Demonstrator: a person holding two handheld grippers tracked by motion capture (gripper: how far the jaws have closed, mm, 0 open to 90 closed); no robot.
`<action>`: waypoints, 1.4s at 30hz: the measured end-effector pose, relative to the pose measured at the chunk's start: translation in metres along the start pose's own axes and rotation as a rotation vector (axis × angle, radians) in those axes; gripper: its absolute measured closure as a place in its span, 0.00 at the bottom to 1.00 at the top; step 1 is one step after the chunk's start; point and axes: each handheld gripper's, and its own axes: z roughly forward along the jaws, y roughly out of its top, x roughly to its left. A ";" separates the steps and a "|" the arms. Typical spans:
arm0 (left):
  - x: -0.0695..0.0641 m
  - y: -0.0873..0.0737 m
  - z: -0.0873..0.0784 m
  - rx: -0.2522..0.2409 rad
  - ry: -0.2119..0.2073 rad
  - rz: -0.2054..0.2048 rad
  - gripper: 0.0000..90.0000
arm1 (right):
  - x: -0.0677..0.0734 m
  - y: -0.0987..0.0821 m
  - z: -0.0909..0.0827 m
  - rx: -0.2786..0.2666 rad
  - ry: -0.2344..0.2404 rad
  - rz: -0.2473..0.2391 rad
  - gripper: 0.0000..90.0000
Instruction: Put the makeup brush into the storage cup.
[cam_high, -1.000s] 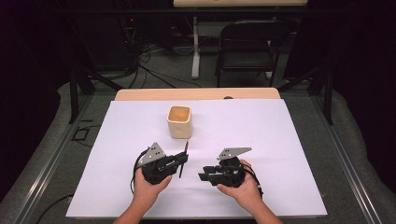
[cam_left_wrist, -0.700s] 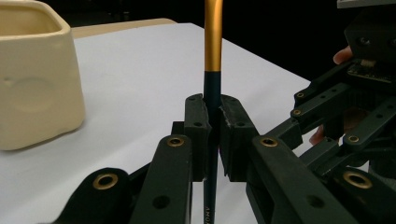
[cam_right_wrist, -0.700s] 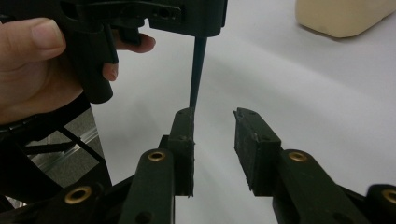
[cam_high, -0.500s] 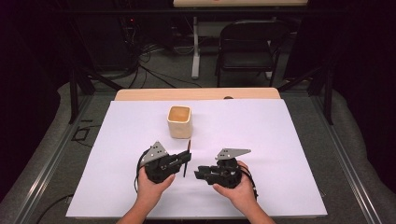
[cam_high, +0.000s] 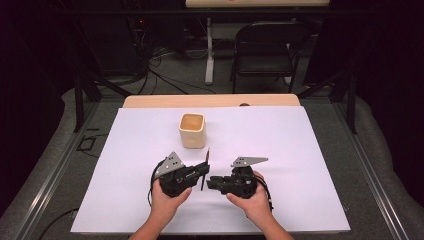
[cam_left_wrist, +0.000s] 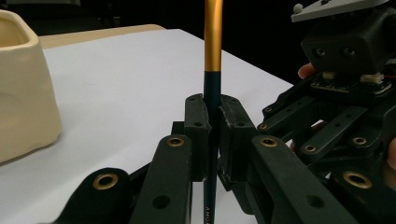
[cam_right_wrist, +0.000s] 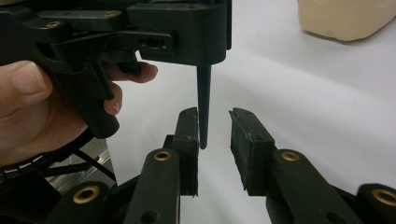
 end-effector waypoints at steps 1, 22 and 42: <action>0.000 0.000 0.000 -0.001 -0.001 -0.001 0.92 | 0.000 0.000 0.000 -0.002 0.002 0.003 0.80; -0.004 0.002 0.003 -0.002 -0.017 0.001 0.92 | -0.001 0.000 0.008 0.013 0.014 0.007 0.83; -0.005 0.001 0.004 0.003 -0.015 -0.001 0.92 | 0.003 0.002 0.013 0.035 0.009 -0.041 0.93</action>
